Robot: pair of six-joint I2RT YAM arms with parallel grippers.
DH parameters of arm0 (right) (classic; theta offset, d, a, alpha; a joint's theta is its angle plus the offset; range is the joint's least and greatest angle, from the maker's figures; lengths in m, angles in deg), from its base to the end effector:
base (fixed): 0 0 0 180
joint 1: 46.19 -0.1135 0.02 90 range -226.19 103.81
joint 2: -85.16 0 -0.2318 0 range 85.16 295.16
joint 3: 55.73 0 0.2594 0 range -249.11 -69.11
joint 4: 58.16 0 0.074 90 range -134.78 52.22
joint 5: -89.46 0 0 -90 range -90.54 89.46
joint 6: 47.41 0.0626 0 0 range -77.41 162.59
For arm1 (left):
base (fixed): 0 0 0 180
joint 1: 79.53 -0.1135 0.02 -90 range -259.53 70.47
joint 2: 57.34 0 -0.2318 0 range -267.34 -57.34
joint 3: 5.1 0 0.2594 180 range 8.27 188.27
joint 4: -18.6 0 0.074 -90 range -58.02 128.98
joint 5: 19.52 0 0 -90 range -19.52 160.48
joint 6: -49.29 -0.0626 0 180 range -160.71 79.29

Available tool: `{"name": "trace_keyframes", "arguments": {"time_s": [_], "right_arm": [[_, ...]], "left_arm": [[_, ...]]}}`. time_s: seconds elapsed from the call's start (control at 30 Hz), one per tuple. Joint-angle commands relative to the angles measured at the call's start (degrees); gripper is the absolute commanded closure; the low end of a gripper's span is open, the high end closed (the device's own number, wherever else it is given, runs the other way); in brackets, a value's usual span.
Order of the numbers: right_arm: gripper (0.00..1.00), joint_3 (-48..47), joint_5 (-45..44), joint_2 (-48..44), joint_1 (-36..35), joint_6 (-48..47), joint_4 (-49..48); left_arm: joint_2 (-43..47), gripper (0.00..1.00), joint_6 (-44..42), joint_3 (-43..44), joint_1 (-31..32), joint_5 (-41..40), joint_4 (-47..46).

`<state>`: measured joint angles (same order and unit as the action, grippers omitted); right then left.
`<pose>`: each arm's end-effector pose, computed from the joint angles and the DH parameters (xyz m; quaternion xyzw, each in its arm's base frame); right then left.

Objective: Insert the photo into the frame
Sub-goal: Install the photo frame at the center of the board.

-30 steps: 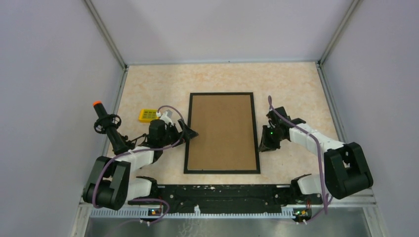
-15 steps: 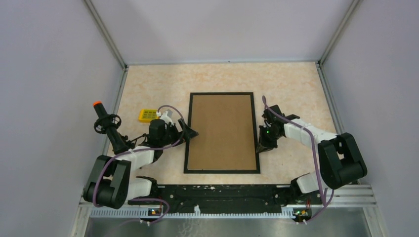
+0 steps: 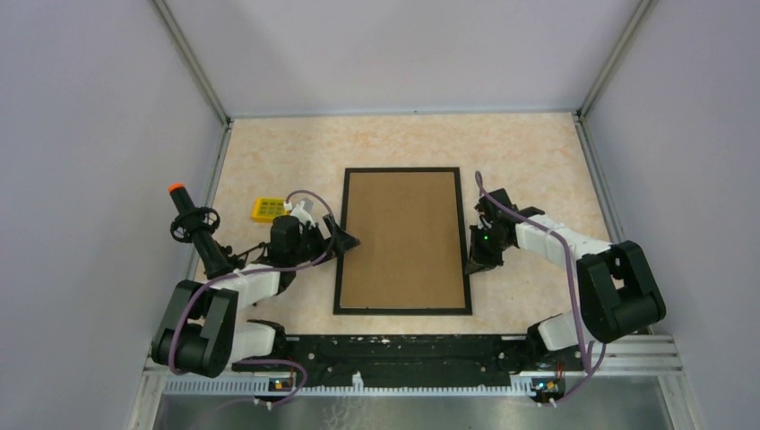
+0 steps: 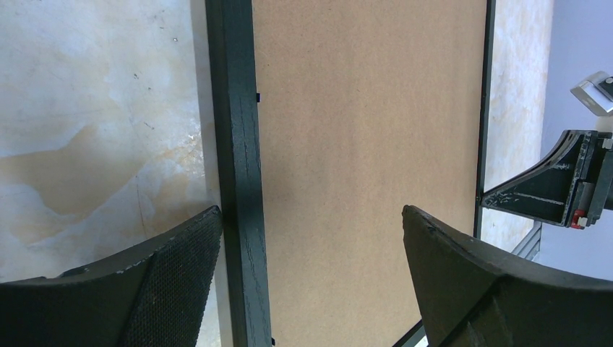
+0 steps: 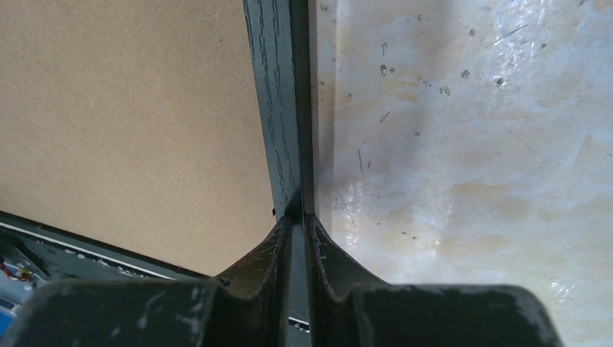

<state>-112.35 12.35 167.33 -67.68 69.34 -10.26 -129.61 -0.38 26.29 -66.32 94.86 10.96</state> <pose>0.2377 0.1086 0.1018 0.0290 0.9830 0.1598 0.0851 0.2425 -0.0835 0.0927 -0.1041 0.8595 -0.3751 0.3311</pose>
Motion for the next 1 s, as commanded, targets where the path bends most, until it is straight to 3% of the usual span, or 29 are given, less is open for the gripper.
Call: {"name": "trace_keyframes", "arguments": {"time_s": [0.0,0.63,0.97], "right_arm": [[0.89,-1.11,0.48,2.04,0.14,-0.9,-5.3],[0.84,-2.07,1.4,8.2,-2.05,-1.87,-7.74],[0.75,-5.13,0.82,12.45,-2.89,-1.87,-8.21]], "left_arm": [[-1.3,0.02,-0.66,0.26,0.33,0.4,2.01],[-1.04,0.02,-0.45,-0.13,0.37,0.65,1.32],[-1.76,0.02,-0.53,-0.35,0.44,2.31,0.16]]}}
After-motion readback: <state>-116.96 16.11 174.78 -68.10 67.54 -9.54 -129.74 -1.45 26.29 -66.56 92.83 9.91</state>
